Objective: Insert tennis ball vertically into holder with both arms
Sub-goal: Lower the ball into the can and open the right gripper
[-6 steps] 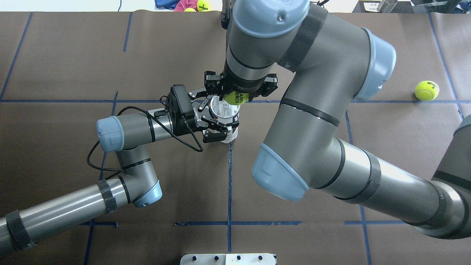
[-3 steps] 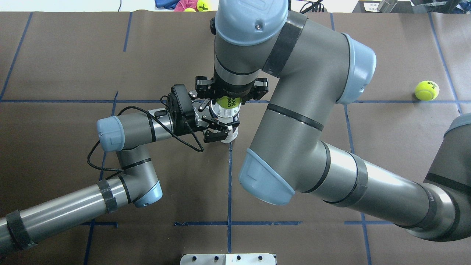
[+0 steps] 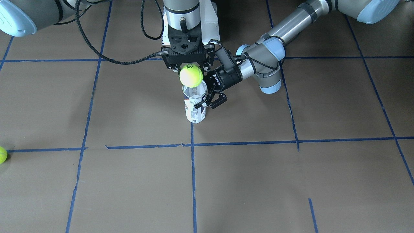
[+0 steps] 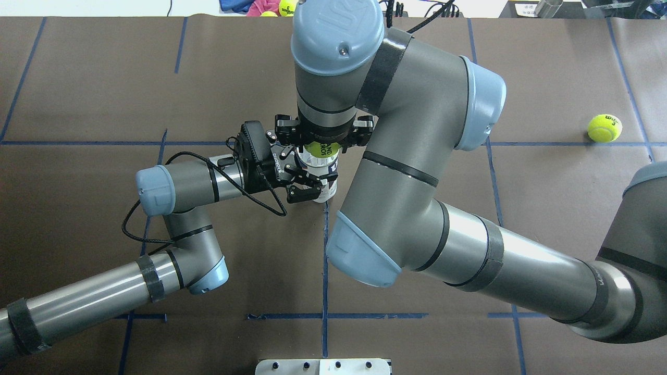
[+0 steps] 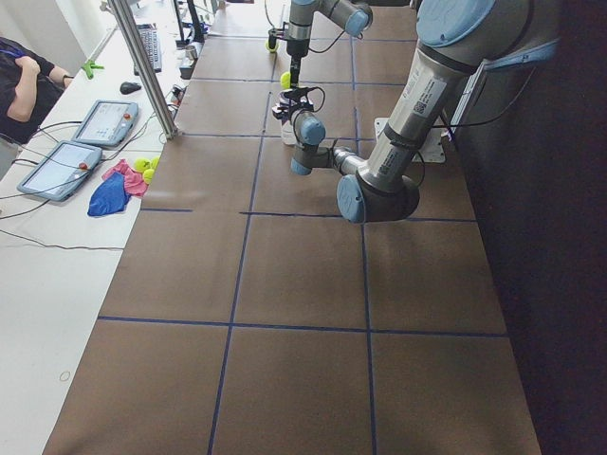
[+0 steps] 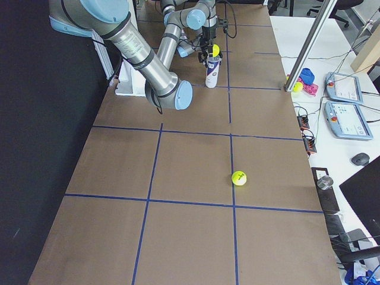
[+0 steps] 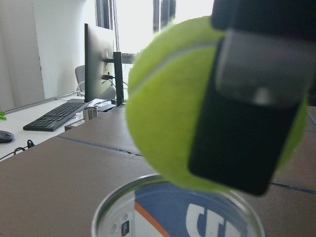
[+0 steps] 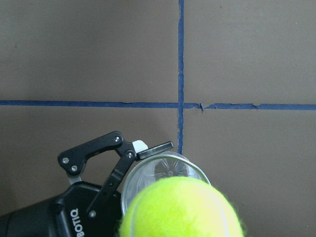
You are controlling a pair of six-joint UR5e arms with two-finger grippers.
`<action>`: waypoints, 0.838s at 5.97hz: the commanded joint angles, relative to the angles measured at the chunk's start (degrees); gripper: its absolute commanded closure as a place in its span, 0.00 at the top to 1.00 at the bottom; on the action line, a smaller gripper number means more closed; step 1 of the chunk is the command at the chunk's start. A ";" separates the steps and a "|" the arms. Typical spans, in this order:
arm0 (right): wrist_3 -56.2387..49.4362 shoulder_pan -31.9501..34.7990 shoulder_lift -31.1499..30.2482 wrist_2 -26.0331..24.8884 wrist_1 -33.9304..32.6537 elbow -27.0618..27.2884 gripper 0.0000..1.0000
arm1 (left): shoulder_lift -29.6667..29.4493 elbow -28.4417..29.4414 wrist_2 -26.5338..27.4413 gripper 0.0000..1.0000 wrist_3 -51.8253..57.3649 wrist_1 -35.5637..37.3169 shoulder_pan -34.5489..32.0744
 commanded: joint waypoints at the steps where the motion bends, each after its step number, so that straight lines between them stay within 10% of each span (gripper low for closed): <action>1: 0.00 0.01 0.11 0.01 0.07 -0.31 1.00 | -0.05 -0.03 0.00 0.94 0.00 -0.01 0.00; 5: -8.47 4.81 -1.90 3.41 0.07 -0.13 1.00 | 0.04 -0.20 0.00 0.94 0.00 -0.01 0.00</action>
